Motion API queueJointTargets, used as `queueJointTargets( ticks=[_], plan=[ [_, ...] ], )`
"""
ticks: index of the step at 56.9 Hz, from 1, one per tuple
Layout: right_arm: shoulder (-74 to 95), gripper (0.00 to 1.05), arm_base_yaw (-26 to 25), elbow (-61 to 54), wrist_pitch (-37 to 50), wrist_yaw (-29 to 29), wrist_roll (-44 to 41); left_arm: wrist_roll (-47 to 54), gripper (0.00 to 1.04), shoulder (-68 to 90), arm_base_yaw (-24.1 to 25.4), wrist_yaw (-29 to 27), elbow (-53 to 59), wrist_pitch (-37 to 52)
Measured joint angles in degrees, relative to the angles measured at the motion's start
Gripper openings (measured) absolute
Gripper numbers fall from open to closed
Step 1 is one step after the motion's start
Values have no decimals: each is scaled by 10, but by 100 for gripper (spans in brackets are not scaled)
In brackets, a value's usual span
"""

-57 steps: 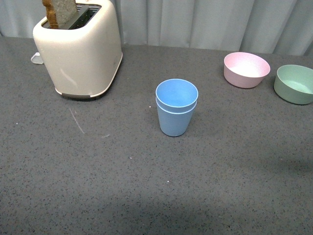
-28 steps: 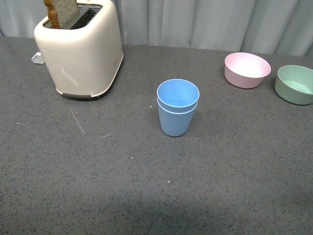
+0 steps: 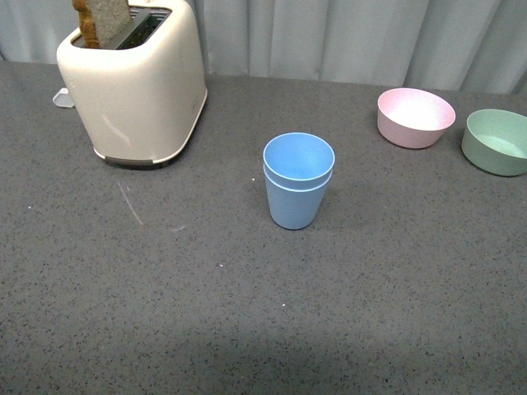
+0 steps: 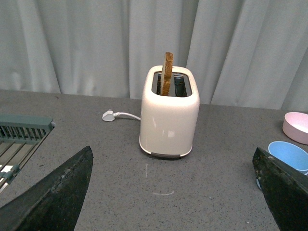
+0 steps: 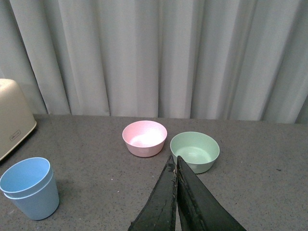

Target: Stack blue cups with both arms

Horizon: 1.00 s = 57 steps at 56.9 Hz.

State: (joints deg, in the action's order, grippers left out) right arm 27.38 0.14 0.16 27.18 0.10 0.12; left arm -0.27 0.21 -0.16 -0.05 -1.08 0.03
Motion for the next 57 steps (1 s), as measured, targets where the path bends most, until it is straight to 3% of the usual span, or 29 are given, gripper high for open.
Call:
queueJointTargets(
  ticks=[45, 50, 57],
  plan=[
    [-174, 1, 0, 0, -170, 0, 0, 0, 98, 0, 0, 0, 0, 0],
    [-244, 1, 0, 0, -261, -2, 0, 0, 98, 0, 0, 0, 0, 0],
    [-271, 1, 0, 0, -270, -2, 0, 0, 98, 0, 0, 0, 0, 0]
  ],
)
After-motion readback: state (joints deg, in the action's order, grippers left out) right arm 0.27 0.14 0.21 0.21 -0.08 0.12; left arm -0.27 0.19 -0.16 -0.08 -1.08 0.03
